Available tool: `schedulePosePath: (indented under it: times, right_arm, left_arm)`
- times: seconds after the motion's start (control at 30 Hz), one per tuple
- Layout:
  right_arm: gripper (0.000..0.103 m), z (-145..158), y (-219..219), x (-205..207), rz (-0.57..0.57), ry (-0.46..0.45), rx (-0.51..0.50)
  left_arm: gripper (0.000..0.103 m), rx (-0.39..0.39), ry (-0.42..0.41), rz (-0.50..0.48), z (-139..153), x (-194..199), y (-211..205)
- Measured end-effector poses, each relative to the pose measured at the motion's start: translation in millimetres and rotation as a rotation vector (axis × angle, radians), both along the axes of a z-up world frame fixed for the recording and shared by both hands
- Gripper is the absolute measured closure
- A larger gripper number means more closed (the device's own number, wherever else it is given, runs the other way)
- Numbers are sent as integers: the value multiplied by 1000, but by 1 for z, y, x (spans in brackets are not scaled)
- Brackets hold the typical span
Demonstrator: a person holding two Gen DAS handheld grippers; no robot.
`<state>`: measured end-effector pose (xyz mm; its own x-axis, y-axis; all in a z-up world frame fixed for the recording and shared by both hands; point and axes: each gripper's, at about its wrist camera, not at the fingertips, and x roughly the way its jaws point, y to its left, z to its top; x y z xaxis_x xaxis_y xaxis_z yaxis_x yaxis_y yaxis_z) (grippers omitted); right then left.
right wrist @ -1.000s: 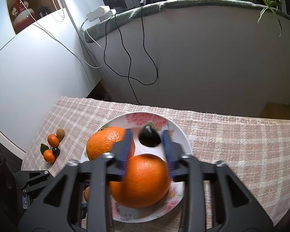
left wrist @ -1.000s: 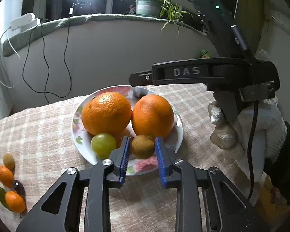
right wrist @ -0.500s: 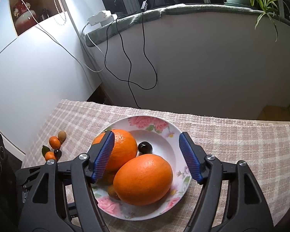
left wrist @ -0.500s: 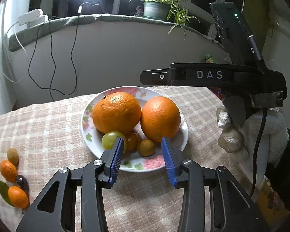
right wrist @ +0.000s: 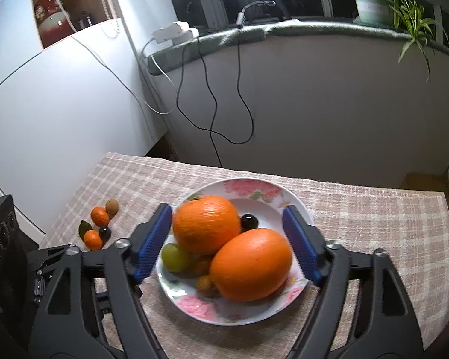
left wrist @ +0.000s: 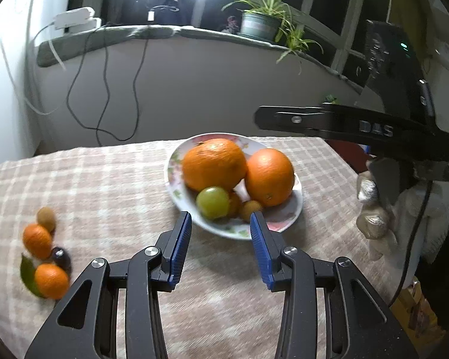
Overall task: Organize fruits
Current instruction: 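Move both tools back to the pile and grasp the mandarin with the right tool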
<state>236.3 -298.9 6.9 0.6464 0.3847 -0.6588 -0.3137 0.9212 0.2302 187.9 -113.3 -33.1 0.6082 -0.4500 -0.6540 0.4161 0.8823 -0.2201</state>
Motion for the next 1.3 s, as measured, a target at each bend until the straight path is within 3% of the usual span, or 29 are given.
schedulePosePath:
  times: [0.17,0.23,0.5,0.8,1.03,1.3]
  right_arm:
    - [17,7,17,-11,36,-18,-4]
    - [8,10,25,-17,49,-33,-14]
    - [7,18,62,-41,147,-72,-12]
    - [7,6,117,-67,278,-76,-66]
    - [7,-17,163,-77,364,-54,-127]
    - [12,-41,195,-72,403,16,-93]
  left_arm:
    - [64,-3,-1,38,0,-8,24]
    - [64,-4,-3,54,1,-11,35]
    - [64,15,-8,153,-3,-30,96]
    - [64,10,16,264,-11,-34,163]
    - [64,-72,66,287,-19,-13,190]
    - [64,-164,144,259,-29,18,202]
